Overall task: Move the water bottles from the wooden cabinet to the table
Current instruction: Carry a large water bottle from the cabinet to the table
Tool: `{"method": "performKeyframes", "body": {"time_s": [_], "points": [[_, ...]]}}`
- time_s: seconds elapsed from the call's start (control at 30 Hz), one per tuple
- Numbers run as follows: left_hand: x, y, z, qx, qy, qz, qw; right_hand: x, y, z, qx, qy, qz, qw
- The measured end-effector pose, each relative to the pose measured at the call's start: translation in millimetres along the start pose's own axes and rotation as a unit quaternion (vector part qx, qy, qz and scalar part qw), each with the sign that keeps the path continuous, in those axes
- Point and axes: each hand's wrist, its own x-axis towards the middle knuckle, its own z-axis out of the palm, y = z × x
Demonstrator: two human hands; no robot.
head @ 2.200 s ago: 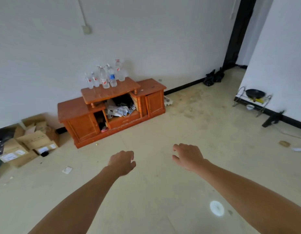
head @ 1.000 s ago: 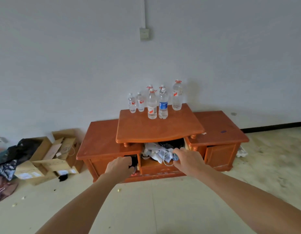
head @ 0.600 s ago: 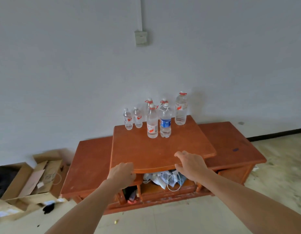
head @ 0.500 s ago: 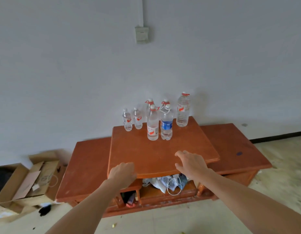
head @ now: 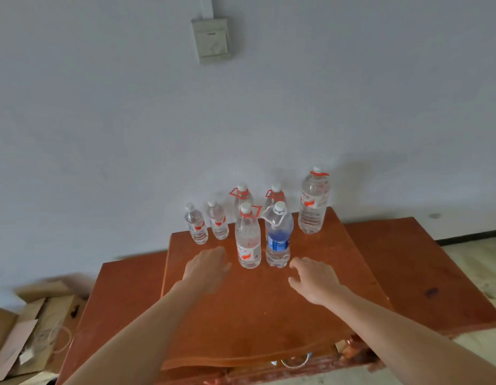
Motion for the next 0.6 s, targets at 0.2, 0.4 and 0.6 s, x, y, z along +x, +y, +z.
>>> {"method": "performKeyframes", "body": {"time_s": [0.2,0.4,0.6], "points": [[115,23,-22,-0.062,0.041,0.024,0.997,55,10,14,0.021,-0.02,0.003,1.0],[195,36,-12,0.008,-0.032,0.092,0.995,91,10,28,0.029,-0.05,0.039,0.998],[207,6,14,0.015,-0.026,0.105,0.994,126,5,36,0.023,-0.086,0.063,0.994]]}}
